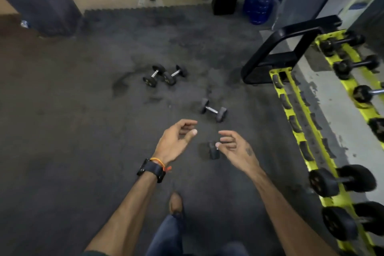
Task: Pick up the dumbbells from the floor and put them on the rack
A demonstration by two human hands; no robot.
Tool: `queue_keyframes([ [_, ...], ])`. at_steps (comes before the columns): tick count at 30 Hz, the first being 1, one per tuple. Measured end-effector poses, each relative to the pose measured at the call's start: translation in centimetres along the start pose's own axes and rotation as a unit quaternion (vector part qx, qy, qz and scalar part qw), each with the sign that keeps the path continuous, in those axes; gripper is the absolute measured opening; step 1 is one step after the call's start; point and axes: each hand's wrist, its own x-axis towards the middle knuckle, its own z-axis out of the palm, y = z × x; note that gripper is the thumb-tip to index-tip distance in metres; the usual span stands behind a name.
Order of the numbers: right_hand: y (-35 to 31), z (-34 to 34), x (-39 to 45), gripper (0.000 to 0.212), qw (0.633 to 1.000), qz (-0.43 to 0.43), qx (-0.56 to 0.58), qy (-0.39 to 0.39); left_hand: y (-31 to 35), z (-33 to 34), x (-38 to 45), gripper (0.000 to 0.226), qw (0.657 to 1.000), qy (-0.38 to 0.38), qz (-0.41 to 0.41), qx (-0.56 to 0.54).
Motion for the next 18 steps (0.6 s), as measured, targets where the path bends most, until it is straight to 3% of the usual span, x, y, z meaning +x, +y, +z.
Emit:
queue_keyframes([
  [6,-9.9,6.4,11.1,0.039,1.0,-0.016,0.004,0.009,1.0,-12.2,11.7,0.025,1.0,-0.001,0.009,0.008],
  [14,-17.0,12.0,29.8,0.04,0.999,-0.035,-0.028,0.028,-1.2,-22.9,28.8,0.026,1.0,-0.006,0.017,0.013],
  [18,-20.7,17.2,40.3,0.039,1.0,-0.025,-0.016,0.001,-2.8,-28.4,37.9,0.025,1.0,-0.001,-0.006,0.022],
])
